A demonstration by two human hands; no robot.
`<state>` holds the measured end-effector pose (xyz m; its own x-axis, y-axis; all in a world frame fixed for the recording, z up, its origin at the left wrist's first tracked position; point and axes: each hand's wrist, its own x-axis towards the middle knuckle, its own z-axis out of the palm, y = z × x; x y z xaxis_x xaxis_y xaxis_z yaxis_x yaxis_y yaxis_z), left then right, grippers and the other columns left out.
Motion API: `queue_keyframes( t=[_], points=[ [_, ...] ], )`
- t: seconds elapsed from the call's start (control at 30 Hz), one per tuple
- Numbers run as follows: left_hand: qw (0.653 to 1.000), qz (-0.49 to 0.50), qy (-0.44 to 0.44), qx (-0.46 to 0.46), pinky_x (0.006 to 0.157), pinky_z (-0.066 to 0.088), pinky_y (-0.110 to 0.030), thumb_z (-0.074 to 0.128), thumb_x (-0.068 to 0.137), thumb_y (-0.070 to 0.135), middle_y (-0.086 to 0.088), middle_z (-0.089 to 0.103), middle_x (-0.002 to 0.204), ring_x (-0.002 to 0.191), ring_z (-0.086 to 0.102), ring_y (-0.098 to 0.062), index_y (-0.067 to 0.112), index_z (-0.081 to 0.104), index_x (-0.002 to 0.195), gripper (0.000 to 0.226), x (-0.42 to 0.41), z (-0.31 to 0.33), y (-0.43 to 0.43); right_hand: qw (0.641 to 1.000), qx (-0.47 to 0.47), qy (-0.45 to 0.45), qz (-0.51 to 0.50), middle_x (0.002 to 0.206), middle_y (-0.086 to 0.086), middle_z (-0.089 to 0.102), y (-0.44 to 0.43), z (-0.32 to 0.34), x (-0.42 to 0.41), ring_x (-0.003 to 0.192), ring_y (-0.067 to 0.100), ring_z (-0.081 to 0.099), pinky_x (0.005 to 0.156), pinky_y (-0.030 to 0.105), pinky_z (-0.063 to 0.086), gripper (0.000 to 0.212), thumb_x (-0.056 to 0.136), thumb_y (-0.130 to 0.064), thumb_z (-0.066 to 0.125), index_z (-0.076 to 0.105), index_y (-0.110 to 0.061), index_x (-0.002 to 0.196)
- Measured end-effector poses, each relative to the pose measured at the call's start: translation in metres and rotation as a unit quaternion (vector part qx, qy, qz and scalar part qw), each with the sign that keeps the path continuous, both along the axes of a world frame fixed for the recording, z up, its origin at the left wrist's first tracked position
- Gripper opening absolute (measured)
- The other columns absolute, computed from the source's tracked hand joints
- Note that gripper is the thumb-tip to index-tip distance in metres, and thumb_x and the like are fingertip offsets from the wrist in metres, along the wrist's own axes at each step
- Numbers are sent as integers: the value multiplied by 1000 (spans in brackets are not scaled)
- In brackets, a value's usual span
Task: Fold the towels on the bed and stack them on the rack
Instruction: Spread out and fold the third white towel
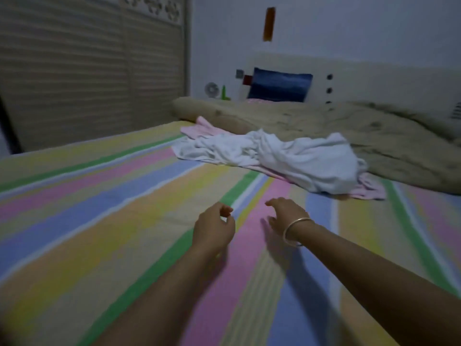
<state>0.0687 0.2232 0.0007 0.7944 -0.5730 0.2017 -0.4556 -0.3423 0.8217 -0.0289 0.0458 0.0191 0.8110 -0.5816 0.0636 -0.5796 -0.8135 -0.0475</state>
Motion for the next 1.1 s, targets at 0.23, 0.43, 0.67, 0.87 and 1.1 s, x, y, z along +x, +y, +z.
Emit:
queue_keyframes(
  t=[0.23, 0.43, 0.67, 0.87, 1.1],
  points=[
    [968, -58, 246, -12, 93, 44, -21, 72, 81, 39, -6, 42, 147, 120, 47, -18, 20, 44, 142, 69, 1, -25, -112, 996, -10, -25, -85, 157, 13, 14, -123, -17, -28, 143, 30, 18, 112, 39, 27, 65, 92, -36, 52, 25, -19, 149],
    [918, -119, 7, 378, 109, -16, -60, 36, 66, 93, 0, -37, 153, 142, -31, -29, 42, -11, 150, 108, 8, -56, -148, 983, -100, -47, -143, 159, 17, 1, -204, -21, -17, 146, 35, 2, 119, 42, 9, 80, 93, -37, 50, 0, -18, 153],
    [898, -117, -23, 423, 108, -18, -63, 27, 59, 99, -2, -45, 147, 138, -37, -32, 42, -21, 147, 116, 12, -67, -156, 941, -175, -99, -273, 133, 16, 48, -271, -28, -17, 129, 36, 35, 103, 46, 33, 35, 98, -16, 37, 54, -12, 128],
    [897, -116, -30, 425, 109, -16, -63, 27, 59, 98, -3, -43, 149, 140, -33, -33, 42, -19, 148, 115, 13, -64, -156, 936, -189, -170, -245, 114, 30, 56, -284, -38, -30, 111, 47, 50, 84, 51, 45, 34, 89, -2, 35, 64, 6, 106],
    [890, -130, -29, 436, 109, -18, -63, 24, 59, 98, -3, -47, 146, 138, -37, -32, 42, -25, 146, 115, 8, -65, -153, 965, -50, -79, -246, 158, 12, 14, -300, -39, -56, 137, 37, 30, 105, 49, 32, 58, 102, -31, 32, 2, -31, 152]
  ],
)
